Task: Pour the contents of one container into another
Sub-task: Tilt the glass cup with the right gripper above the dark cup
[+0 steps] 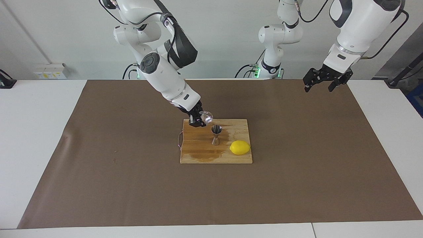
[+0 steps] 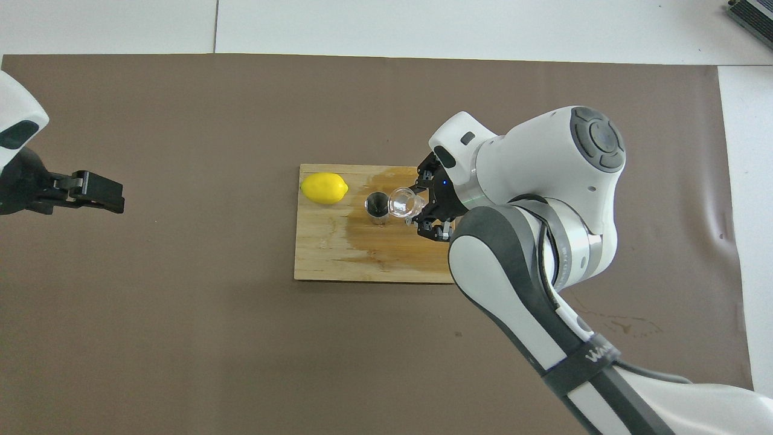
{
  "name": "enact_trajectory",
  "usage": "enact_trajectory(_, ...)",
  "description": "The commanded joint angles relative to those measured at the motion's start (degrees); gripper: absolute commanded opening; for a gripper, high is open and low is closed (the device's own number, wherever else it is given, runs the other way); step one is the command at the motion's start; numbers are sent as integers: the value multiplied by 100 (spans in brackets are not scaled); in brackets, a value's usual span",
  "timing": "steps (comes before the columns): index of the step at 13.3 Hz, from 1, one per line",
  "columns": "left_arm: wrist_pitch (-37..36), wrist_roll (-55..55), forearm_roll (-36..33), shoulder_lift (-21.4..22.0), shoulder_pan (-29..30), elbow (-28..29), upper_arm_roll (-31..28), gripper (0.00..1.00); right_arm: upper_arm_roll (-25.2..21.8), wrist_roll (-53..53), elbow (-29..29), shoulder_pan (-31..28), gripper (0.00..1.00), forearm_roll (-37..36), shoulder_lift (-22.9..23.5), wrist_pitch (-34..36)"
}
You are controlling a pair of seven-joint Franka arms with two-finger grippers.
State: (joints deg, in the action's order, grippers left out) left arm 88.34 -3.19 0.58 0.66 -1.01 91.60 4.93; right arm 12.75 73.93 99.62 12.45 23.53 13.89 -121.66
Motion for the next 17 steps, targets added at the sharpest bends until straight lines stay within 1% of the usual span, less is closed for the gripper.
enact_trajectory(1, -45, -50, -93, 101, -22, 68, -18, 100, -62, -326, -285, 134, 0, -217, 131, 116)
enact_trajectory(5, -45, -50, -93, 101, -22, 68, -18, 100, -62, -563, -478, 249, 0, -445, 394, 38)
enact_trajectory(11, -45, -50, -93, 101, -22, 68, -18, 100, -71, -669, -531, 293, 0, -1016, 491, 46)
enact_trajectory(15, -45, -50, -93, 101, -22, 68, -18, 100, -71, -1055, -821, 310, 0, -1263, 684, 81)
enact_trajectory(17, -45, -50, -93, 101, -22, 68, -18, 100, -80, -1266, -927, 424, 0, -1394, 773, 81)
